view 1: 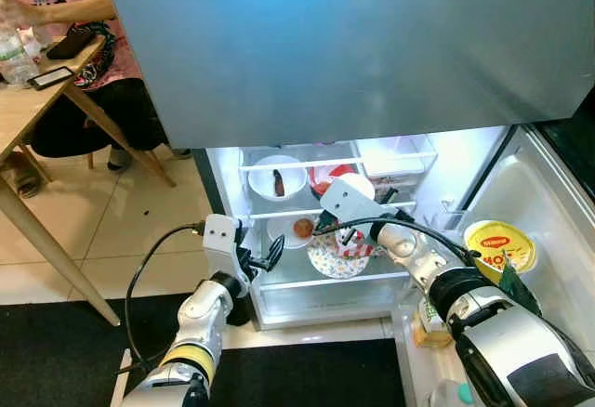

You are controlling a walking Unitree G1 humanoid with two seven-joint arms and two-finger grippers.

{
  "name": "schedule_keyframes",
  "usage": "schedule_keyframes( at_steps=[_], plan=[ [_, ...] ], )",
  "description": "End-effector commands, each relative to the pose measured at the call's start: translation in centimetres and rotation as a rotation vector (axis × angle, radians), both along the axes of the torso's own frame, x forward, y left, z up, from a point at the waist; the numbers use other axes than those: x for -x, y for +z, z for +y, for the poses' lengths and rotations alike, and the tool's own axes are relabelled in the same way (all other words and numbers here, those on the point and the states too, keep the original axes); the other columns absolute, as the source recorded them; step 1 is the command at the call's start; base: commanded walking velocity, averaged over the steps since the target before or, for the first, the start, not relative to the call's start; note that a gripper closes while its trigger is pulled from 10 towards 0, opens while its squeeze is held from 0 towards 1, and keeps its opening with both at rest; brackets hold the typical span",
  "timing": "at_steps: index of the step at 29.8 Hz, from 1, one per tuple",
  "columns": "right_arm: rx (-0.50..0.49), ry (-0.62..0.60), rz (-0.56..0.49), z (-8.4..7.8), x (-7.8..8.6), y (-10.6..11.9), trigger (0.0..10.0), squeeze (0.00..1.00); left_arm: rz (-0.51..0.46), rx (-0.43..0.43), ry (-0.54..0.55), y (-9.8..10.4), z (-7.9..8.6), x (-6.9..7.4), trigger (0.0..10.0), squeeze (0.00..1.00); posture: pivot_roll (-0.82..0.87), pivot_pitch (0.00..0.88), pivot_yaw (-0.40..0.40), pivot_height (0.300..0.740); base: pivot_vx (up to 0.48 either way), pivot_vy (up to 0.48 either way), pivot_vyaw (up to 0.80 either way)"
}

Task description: Restocking fridge

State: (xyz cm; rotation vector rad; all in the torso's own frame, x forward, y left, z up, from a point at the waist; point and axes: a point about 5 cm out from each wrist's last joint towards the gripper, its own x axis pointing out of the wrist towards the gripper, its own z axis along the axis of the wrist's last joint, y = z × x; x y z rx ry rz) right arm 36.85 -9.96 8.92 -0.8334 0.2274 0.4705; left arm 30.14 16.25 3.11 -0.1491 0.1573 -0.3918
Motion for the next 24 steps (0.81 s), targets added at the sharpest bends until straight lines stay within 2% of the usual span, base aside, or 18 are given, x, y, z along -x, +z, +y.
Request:
schedule_keyframes(
  at_steps=[1,6,12,24],
  plan=[
    [0.005,-0.021,0.019,-0.3,0.2,-0.5,10.0,0.00,0.029,-0.019,0.016,-0.6,0.8,0.5,10.0,0.00,-0.05,0.037,0.009,0.740,0.000,0.000,0.00],
    [0.037,-0.039,0.021,-1.1,-0.2,-0.1,10.0,0.00,0.041,-0.017,0.006,-1.1,0.4,1.0,10.0,0.00,-0.05,0.039,0.006,0.725,0.000,0.000,0.00],
    [0.054,-0.056,0.004,-2.1,-0.8,0.8,10.0,0.00,0.015,-0.012,0.003,-0.8,0.3,0.9,10.0,0.00,-0.05,0.039,0.006,0.705,0.000,0.000,0.00],
    [0.072,-0.026,0.000,-1.9,-1.1,1.5,10.0,0.00,-0.001,-0.026,-0.026,-0.6,0.1,0.8,10.0,0.00,-0.06,0.056,0.015,0.660,0.000,0.000,0.00]
  ],
)
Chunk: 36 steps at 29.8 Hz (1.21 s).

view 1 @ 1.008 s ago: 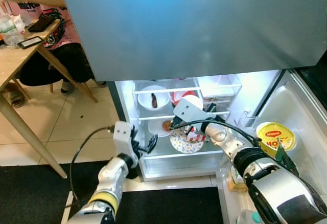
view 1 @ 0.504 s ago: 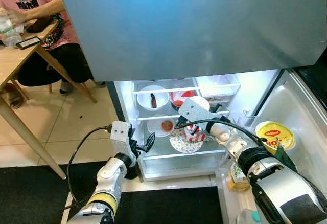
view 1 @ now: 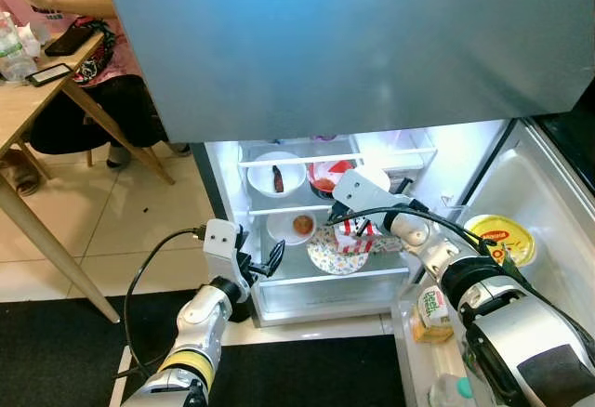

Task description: Restocking fridge

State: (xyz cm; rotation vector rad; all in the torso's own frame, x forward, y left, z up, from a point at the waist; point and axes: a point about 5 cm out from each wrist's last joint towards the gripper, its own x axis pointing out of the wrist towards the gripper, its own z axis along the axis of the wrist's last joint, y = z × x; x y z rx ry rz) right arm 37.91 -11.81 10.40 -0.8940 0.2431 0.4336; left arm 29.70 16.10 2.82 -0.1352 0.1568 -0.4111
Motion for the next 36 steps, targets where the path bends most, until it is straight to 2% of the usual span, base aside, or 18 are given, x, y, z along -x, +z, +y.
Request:
schedule_keyframes(
  at_steps=[1,9,12,19,21,22,23,25,27,29,33,36],
  plan=[
    [0.004,0.007,0.014,0.1,-0.1,0.1,10.0,0.00,0.004,-0.011,-0.002,-0.2,0.4,0.4,10.0,0.00,-0.07,0.078,0.015,0.655,0.000,0.000,0.00],
    [-0.048,0.101,-0.006,0.9,-0.1,0.9,10.0,0.00,0.001,-0.018,0.002,0.0,0.7,0.2,10.0,0.00,-0.08,0.101,0.026,0.645,0.000,0.000,0.00],
    [-0.062,0.135,-0.013,1.3,-0.1,1.2,10.0,0.00,-0.001,-0.022,-0.012,0.0,0.4,0.1,10.0,0.00,-0.09,0.094,0.037,0.645,0.000,0.000,0.00],
    [-0.077,0.148,-0.024,1.7,-0.2,1.6,10.0,0.00,0.008,-0.031,0.003,0.0,0.4,-0.1,10.0,0.00,-0.09,0.092,0.038,0.645,0.000,0.000,0.00],
    [-0.112,0.139,-0.032,2.1,-0.4,2.0,10.0,0.00,0.014,-0.034,0.005,-0.1,0.3,-0.1,10.0,0.00,-0.08,0.085,0.039,0.645,0.000,0.000,0.00],
    [-0.168,0.135,-0.038,2.6,-0.5,2.5,10.0,0.00,0.019,-0.035,0.003,-0.2,0.3,0.0,10.0,0.00,-0.09,0.084,0.040,0.645,0.000,0.000,0.00],
    [-0.168,0.135,-0.038,2.6,-0.5,2.5,10.0,0.00,0.019,-0.035,0.003,-0.2,0.3,0.0,10.0,0.00,-0.09,0.084,0.040,0.645,0.000,0.000,0.00],
    [-0.342,0.106,-0.010,4.1,-0.8,3.7,10.0,0.00,0.030,-0.040,0.006,-0.4,0.2,0.1,10.0,0.00,-0.08,0.075,0.042,0.645,0.000,0.000,0.00],
    [-0.452,0.104,0.037,5.5,-0.7,4.0,10.0,0.00,0.031,-0.040,0.009,-0.3,0.1,0.0,10.0,0.00,-0.09,0.066,0.041,0.645,0.000,0.000,0.00],
    [-0.452,0.104,0.037,5.5,-0.7,4.0,10.0,0.00,0.031,-0.040,0.009,-0.3,0.1,0.0,10.0,0.00,-0.09,0.066,0.041,0.645,0.000,0.000,0.00],
    [-0.647,0.038,0.116,7.9,-0.2,3.7,10.0,0.00,0.016,-0.042,0.013,0.1,-0.2,-0.4,10.0,0.00,-0.07,0.058,0.044,0.645,0.000,0.000,0.00],
    [-0.656,0.000,0.126,8.1,-0.1,3.2,10.0,0.00,0.007,-0.043,0.012,0.3,-0.2,-0.6,10.0,0.00,-0.06,0.057,0.045,0.645,0.000,0.000,0.00]
  ],
)
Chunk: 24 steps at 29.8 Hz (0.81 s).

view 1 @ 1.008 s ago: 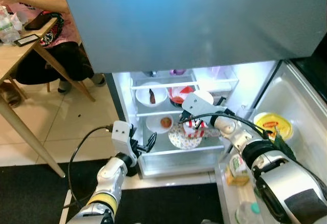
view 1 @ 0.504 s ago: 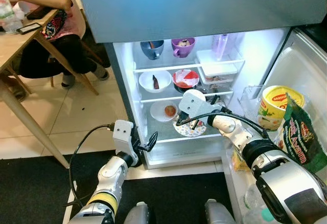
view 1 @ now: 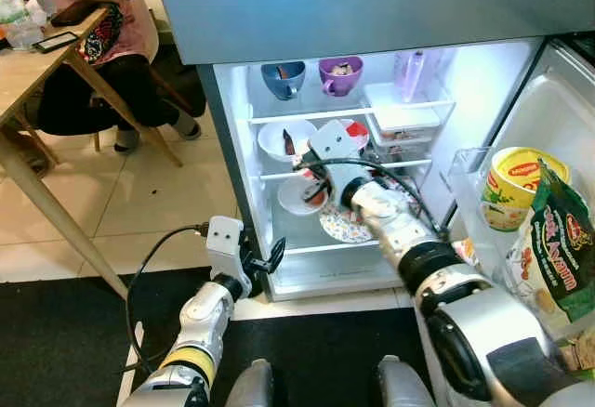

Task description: Restocking fridge

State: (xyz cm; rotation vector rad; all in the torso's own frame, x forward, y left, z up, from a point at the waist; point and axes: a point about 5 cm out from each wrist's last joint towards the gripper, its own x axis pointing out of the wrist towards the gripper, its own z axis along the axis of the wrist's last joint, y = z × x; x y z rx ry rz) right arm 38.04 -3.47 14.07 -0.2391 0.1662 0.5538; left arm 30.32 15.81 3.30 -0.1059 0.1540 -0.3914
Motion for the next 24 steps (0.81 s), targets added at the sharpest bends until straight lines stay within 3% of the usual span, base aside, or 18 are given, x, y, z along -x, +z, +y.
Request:
schedule_keyframes(
  at_steps=[1,11,15,24],
  plan=[
    [0.011,-0.054,0.036,-0.4,0.0,-0.7,10.0,0.00,0.007,-0.013,-0.005,0.0,0.0,-0.1,10.0,0.00,-0.06,0.057,0.046,0.645,0.000,0.000,0.00],
    [0.152,-0.104,0.017,-1.5,0.1,-1.7,10.0,0.00,-0.023,-0.011,0.003,0.6,0.2,-0.5,10.0,0.00,-0.04,0.057,0.051,0.630,0.000,0.000,0.00],
    [0.286,-0.087,-0.038,-2.2,-0.1,-1.7,10.0,0.00,-0.046,-0.011,0.006,1.1,0.4,-0.7,10.0,0.00,-0.04,0.057,0.052,0.610,0.000,0.000,0.00],
    [0.351,-0.082,-0.103,-2.9,-0.5,-1.0,10.0,0.00,-0.056,-0.023,-0.004,1.2,0.4,-0.7,10.0,0.00,-0.03,0.046,0.049,0.590,0.000,0.000,0.00]
  ],
)
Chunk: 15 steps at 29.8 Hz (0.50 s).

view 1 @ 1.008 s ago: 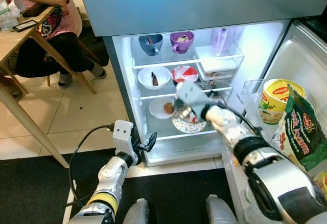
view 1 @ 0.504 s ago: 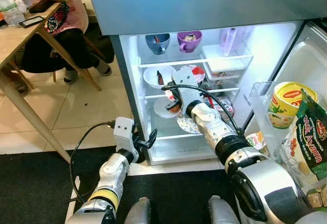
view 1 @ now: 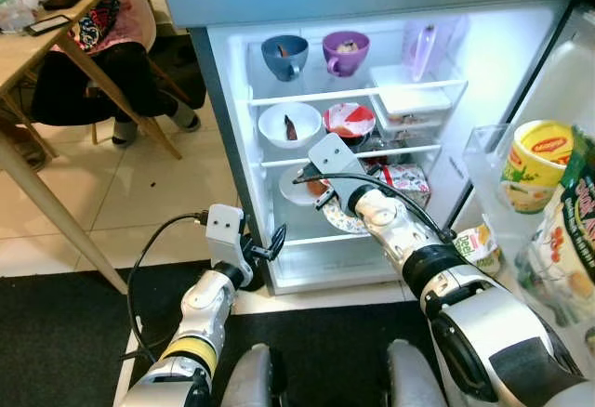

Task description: Restocking fridge

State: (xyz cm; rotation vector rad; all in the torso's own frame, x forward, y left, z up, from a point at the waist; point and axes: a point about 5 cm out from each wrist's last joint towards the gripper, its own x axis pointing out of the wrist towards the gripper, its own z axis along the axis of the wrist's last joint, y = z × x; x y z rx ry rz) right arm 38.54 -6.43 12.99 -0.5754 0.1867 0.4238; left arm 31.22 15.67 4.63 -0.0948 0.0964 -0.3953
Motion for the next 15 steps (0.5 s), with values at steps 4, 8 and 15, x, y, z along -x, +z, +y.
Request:
schedule_keyframes(
  at_steps=[4,8,15],
  plan=[
    [0.076,0.043,-0.056,-0.01,-0.22,0.62,10.0,0.00,-0.003,-0.030,-0.012,-0.09,0.39,0.19,10.0,0.00,-0.04,0.041,0.049,0.586,0.000,0.000,0.00],
    [0.110,0.052,-0.067,-0.05,-0.26,0.70,10.0,0.00,-0.018,-0.033,-0.016,0.28,0.37,-0.03,10.0,0.00,-0.04,0.029,0.053,0.572,0.000,0.000,0.00],
    [0.130,0.065,-0.071,0.04,-0.21,0.62,10.0,0.00,-0.032,-0.038,-0.020,0.68,0.38,-0.31,10.0,0.00,-0.04,0.032,0.056,0.552,0.000,0.000,0.00]
  ],
)
